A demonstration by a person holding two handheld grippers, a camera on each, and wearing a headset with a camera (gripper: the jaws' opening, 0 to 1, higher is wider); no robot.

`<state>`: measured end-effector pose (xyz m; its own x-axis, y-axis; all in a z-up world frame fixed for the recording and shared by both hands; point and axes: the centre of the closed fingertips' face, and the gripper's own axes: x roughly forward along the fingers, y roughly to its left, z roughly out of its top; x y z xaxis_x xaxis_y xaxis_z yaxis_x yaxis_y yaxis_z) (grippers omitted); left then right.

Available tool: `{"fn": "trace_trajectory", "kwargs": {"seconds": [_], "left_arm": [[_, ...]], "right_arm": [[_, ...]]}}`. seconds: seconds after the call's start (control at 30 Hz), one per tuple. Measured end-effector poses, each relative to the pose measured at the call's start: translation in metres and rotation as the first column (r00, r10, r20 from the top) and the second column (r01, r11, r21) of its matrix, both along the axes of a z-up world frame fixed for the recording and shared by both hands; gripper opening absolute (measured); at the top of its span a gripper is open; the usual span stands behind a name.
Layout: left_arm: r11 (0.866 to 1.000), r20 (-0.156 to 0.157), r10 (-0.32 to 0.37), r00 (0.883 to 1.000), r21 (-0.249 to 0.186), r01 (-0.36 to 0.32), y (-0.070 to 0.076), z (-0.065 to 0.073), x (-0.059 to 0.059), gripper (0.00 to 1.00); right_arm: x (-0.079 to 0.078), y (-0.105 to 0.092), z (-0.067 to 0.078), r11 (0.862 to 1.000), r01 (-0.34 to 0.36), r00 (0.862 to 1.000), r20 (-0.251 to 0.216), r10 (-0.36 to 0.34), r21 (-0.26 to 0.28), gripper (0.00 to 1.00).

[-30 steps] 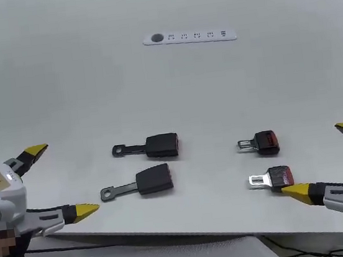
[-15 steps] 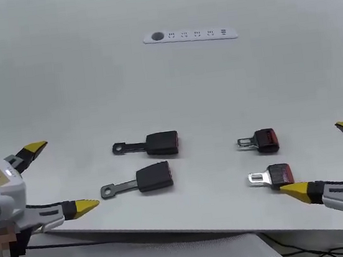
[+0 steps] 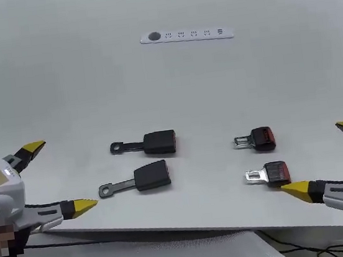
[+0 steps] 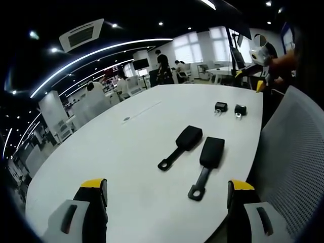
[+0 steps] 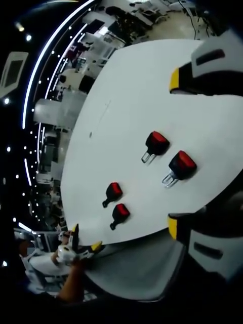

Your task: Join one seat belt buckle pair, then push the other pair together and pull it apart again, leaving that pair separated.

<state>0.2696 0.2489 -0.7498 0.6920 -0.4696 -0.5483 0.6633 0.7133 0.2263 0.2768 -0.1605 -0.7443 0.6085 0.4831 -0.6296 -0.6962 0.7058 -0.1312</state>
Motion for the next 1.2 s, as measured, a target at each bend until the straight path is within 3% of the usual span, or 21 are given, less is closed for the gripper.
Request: {"fn": "trace_trajectory", "kwargs": {"seconds": [0.43, 0.57, 0.9, 1.2], "left_arm": [[1.0, 0.008, 0.009, 1.0, 0.002, -0.009, 0.0012, 0.0017, 0.0015, 1.0], [1.0, -0.014, 0.013, 1.0, 0.001, -0.013, 0.0012, -0.001, 0.0005, 0.98], [0.999, 0.003, 0.034, 0.999, -0.002, -0.034, 0.0077, 0.0023, 0.0059, 1.0], [1.0, -0.036, -0.003, 0.999, 0.031, 0.004, 0.0035, -0.0058, -0.0017, 0.98]], "right_arm": [[-0.0003, -0.0001, 0.0041, 1.0, -0.013, 1.0, 0.008, 0.013, 0.0, 0.95], [0.0001, -0.002, 0.0038, 1.0, -0.012, 1.0, 0.011, 0.012, -0.016, 0.94], [-0.0023, 0.0009, 0.0022, 0.998, -0.048, 0.999, -0.004, 0.048, -0.031, 0.89], [0.0027, 0.0045, 0.0066, 0.995, -0.084, 0.996, 0.014, 0.085, -0.058, 0.89]]}}
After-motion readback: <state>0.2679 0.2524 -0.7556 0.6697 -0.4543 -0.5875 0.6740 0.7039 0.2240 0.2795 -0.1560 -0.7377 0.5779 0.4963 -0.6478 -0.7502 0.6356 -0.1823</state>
